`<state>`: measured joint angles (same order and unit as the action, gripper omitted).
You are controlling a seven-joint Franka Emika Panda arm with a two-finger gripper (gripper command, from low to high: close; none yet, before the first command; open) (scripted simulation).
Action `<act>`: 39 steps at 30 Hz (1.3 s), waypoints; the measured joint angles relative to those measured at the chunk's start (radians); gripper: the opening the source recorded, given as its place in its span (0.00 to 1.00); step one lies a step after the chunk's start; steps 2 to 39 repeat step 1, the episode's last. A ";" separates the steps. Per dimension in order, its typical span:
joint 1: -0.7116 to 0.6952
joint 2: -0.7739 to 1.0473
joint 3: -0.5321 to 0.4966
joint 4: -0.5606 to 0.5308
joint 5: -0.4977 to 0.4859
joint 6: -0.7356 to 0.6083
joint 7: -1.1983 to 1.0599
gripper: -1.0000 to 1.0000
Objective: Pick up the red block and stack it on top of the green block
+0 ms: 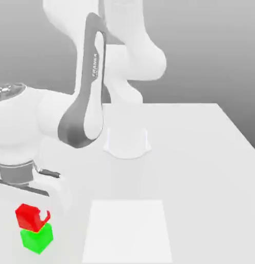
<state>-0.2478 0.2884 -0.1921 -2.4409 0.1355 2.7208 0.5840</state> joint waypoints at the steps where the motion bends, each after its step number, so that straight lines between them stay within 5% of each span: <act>1: 0.000 0.000 0.000 0.000 0.000 0.000 0.000 1.00; 39: 0.000 0.000 0.000 0.000 0.000 0.000 0.000 1.00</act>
